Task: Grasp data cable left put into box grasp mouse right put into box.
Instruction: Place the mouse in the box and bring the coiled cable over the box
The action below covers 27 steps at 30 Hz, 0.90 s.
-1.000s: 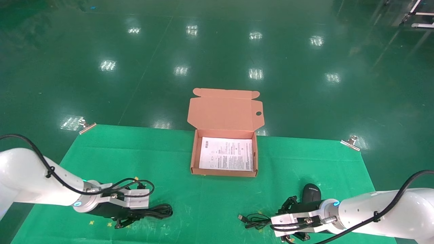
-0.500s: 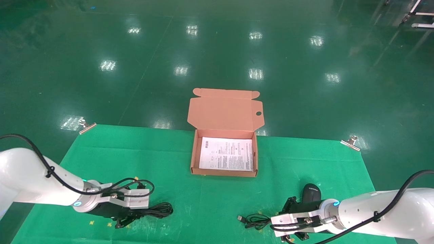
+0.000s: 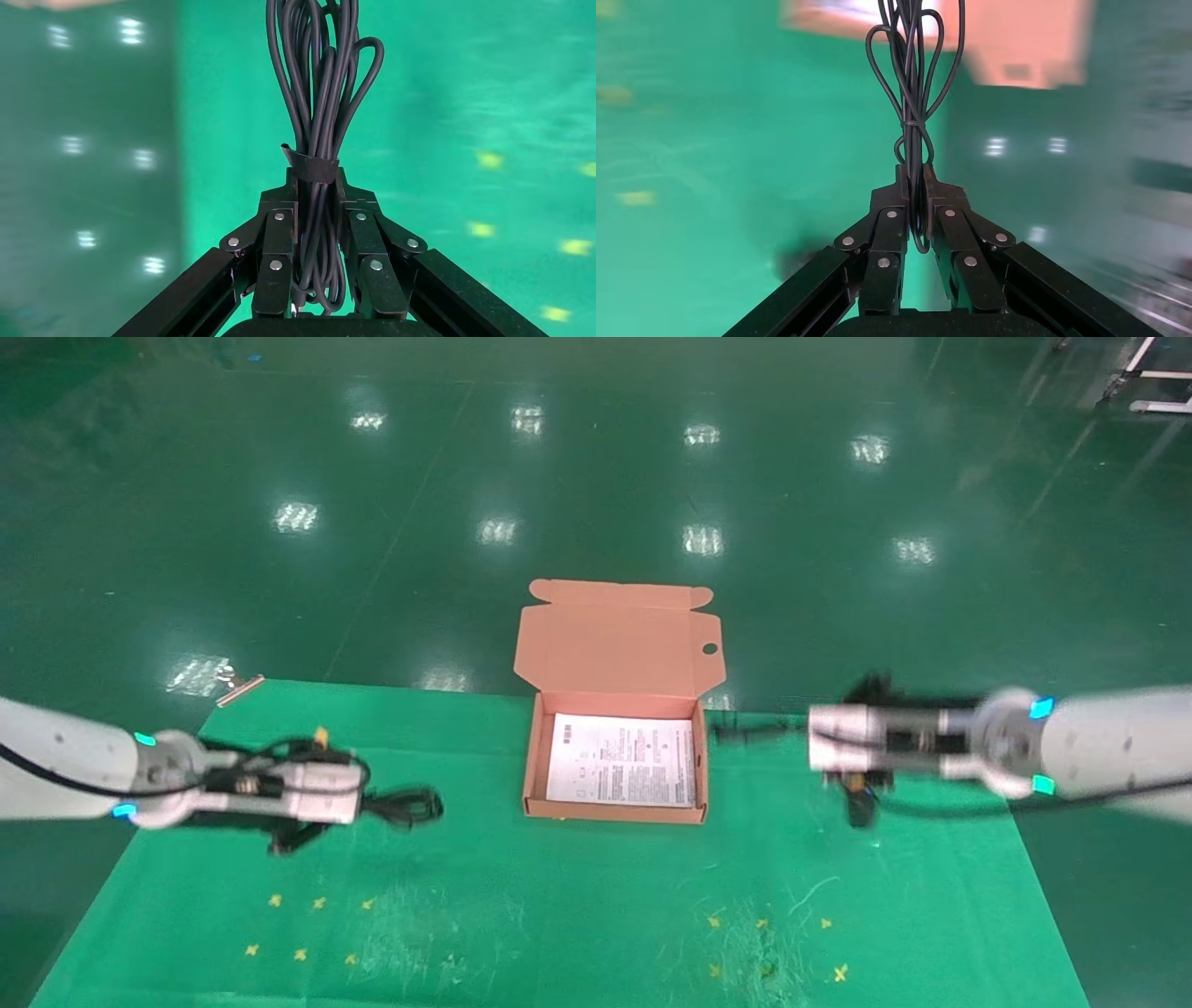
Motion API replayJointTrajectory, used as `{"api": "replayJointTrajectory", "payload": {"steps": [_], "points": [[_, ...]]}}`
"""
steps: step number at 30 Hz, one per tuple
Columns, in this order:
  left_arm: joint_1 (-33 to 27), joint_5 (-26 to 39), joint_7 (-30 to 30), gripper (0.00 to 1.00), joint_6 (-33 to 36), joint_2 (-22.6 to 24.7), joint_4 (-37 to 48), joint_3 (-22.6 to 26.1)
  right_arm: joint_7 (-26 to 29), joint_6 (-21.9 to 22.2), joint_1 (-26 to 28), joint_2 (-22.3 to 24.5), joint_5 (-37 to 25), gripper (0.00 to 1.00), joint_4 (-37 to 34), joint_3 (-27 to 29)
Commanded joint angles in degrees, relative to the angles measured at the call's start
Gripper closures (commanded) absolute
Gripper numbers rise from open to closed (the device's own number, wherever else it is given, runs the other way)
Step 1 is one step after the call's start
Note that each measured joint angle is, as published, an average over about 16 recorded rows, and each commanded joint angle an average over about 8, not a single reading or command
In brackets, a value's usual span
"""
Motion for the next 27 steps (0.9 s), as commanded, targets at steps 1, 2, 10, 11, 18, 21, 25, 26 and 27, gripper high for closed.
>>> {"api": "replayJointTrajectory", "payload": {"steps": [1, 2, 10, 11, 18, 21, 25, 26, 27], "points": [[-0.5, 0.3, -1.2, 1.00, -0.9, -0.9, -3.1, -0.6, 0.8, 1.3, 2.0, -0.4, -0.7, 1.00, 0.4, 0.9], [-0.8, 0.5, -1.9, 1.00, -1.5, -0.9, -4.0, -0.9, 0.6, 1.8, 2.9, -1.2, -0.4, 1.00, 0.1, 1.2], [-3.6, 1.6, -5.5, 1.00, -6.2, 1.0, -7.8, -2.9, -4.0, 5.8, 9.0, -8.4, 3.7, 1.00, -4.9, 3.0], [-3.9, 1.8, -5.7, 1.00, -6.7, 1.4, -7.9, -3.0, -4.9, 6.3, 9.6, -9.2, 4.4, 1.00, -5.8, 3.2], [-5.6, 3.4, -6.2, 1.00, -10.7, 3.9, -8.4, -3.6, -10.9, 9.0, 12.8, -13.9, 8.7, 1.00, -12.4, 4.5], [-6.1, 3.9, -6.1, 1.00, -12.1, 4.7, -8.5, -3.7, -13.7, 9.5, 14.1, -15.5, 10.8, 1.00, -14.7, 5.1], [-6.5, 4.5, -6.0, 1.00, -13.2, 5.4, -8.4, -3.8, -17.3, 9.2, 15.4, -16.8, 13.0, 1.00, -16.9, 5.7], [-6.6, 4.6, -6.0, 1.00, -13.4, 5.5, -8.3, -3.9, -18.0, 9.1, 15.7, -17.0, 13.5, 1.00, -17.3, 5.9], [-6.7, 4.7, -6.0, 1.00, -13.6, 5.6, -8.3, -3.9, -18.7, 9.0, 15.9, -17.2, 13.9, 1.00, -17.7, 6.0]]}}
